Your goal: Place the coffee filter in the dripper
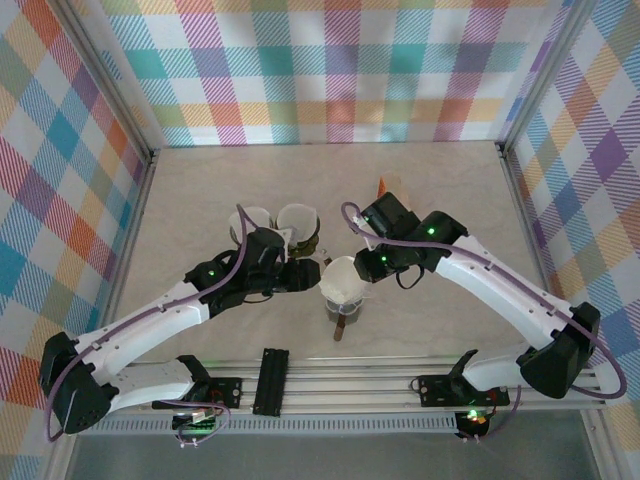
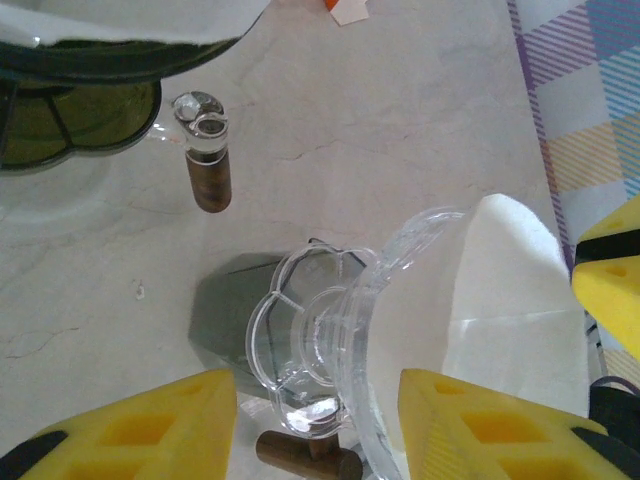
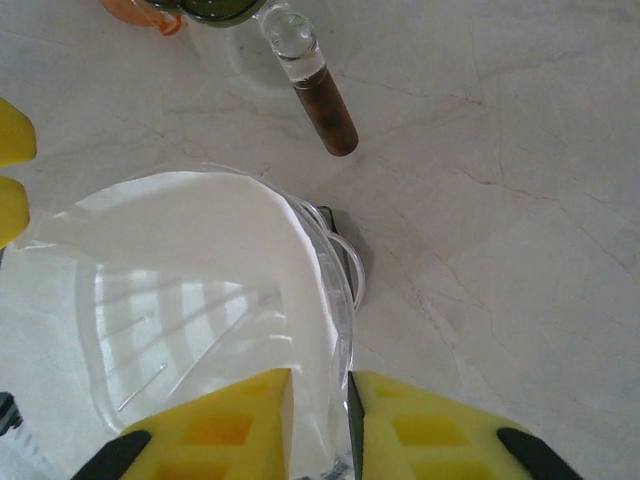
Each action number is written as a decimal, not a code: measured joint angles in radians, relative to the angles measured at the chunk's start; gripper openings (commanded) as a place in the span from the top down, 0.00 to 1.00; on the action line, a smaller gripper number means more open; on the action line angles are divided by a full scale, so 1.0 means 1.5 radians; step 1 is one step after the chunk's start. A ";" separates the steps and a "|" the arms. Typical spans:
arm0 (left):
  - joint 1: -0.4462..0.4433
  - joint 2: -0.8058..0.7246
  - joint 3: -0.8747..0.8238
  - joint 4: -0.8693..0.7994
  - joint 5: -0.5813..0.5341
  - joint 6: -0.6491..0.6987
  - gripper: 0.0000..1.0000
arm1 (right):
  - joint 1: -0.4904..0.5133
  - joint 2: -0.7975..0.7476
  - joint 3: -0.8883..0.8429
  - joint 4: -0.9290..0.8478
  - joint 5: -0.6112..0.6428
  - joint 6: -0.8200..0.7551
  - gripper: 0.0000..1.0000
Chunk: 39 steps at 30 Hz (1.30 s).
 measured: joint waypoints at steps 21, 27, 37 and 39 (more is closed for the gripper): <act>0.000 -0.002 -0.014 0.064 0.038 0.003 0.44 | 0.000 0.012 -0.019 0.011 0.000 -0.002 0.76; 0.000 0.007 -0.016 0.069 0.043 0.003 0.49 | 0.000 0.011 -0.019 0.010 0.002 -0.002 0.63; 0.000 0.009 -0.016 0.069 0.043 0.003 0.59 | 0.000 0.003 -0.022 0.010 0.018 0.001 0.81; 0.000 0.009 -0.016 0.069 0.043 0.003 0.61 | 0.000 0.000 -0.027 0.011 0.018 0.003 0.82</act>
